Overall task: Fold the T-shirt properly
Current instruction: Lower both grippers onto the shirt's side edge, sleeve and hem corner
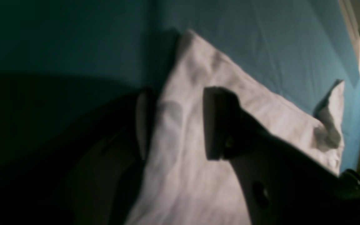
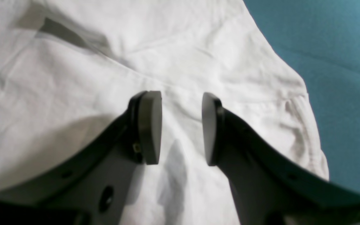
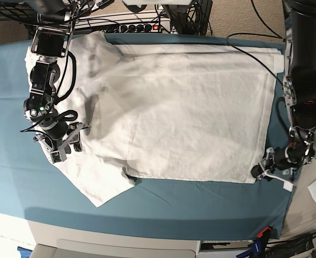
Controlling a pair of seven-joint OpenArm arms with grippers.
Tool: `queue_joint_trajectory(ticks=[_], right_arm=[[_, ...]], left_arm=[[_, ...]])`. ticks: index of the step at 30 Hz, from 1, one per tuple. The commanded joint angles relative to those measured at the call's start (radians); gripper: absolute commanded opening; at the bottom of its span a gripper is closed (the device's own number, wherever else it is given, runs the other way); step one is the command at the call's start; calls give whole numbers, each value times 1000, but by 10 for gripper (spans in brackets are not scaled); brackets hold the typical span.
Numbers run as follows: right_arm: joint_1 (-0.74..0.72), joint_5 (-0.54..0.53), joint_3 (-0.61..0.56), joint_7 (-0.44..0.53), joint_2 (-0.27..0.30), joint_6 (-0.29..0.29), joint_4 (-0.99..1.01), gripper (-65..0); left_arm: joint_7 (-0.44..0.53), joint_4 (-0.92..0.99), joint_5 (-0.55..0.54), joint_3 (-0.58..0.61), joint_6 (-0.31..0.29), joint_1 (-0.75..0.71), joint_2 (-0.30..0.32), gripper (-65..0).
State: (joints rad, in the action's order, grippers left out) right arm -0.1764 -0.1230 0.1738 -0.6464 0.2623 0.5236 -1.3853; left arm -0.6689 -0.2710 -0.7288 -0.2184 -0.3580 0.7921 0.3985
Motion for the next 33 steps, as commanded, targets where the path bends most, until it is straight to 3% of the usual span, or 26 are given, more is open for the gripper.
queue_joint_trajectory(ticks=[1,4,7,8,12,17,20,26,30,33], right_arm=[[-23,-6,4,29,13,-2,-15,-431],[-23,11,5,26,13,-23,-15,-431],[-23,71,5,26,18,-86,-15,-430],[-23,88,5,26,21,-107,-15,-428],[-27,113,42,27,47,-158,-14,-322],[-67,78,170,19,84,-158,17,-321],[-122,14,224,22,122,-153,149,-321],[-260,-91,233,58,187,-108,440,-321],[-359,-145,233,67,202,-107,601,-319],[-415,-169,233,74,200,-66,727,-319]], left_arm=[[-44,-2,18,1,-5,10,-10,-375],[-45,-2,18,1,-15,17,-24,-409],[-43,-2,17,1,-14,21,-27,-611],[-40,-2,18,1,-14,20,-27,-650],[-41,-2,17,1,-37,20,-27,-650],[-80,-6,-54,1,-62,21,-27,-650],[-110,-7,-101,1,-89,23,-24,-650],[-110,-7,-106,1,-89,23,-15,-650],[-111,-7,-106,1,-89,23,-13,-650],[-118,-7,-106,1,-90,23,-13,-650]])
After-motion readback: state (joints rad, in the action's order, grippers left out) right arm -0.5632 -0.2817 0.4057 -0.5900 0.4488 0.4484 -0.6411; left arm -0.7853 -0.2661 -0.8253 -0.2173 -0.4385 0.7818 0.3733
